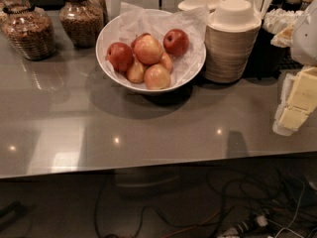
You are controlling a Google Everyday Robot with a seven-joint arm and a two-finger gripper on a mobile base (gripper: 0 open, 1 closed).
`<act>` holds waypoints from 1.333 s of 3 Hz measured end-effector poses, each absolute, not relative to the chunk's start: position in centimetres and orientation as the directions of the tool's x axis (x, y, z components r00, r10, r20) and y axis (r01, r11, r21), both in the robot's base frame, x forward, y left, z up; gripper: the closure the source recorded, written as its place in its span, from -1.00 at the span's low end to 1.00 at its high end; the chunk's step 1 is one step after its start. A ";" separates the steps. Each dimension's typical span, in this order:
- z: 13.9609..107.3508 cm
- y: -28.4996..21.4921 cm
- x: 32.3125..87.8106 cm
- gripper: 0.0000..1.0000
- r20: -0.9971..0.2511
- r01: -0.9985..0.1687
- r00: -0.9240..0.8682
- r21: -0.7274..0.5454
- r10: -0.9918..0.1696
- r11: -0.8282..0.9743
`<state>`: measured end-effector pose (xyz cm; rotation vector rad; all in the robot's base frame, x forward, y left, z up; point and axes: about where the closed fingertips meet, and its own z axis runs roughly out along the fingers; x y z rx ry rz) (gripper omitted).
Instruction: Pick apple from white bowl
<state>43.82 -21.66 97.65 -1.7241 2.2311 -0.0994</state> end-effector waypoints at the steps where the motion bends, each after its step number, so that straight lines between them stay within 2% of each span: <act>1: 97.6 -21.6 43.8 -1.00 -0.207 -0.931 -0.221 -0.247 -0.953 0.270; 2: 98.0 -20.4 44.9 -1.00 -0.274 -0.912 -0.217 -0.284 -0.937 0.294; 4: 100.3 -12.7 50.8 -1.00 -0.497 -0.841 -0.184 -0.367 -0.848 0.398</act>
Offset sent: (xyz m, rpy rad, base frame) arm 0.0307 0.0342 0.0080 0.1631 -0.1463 -0.0291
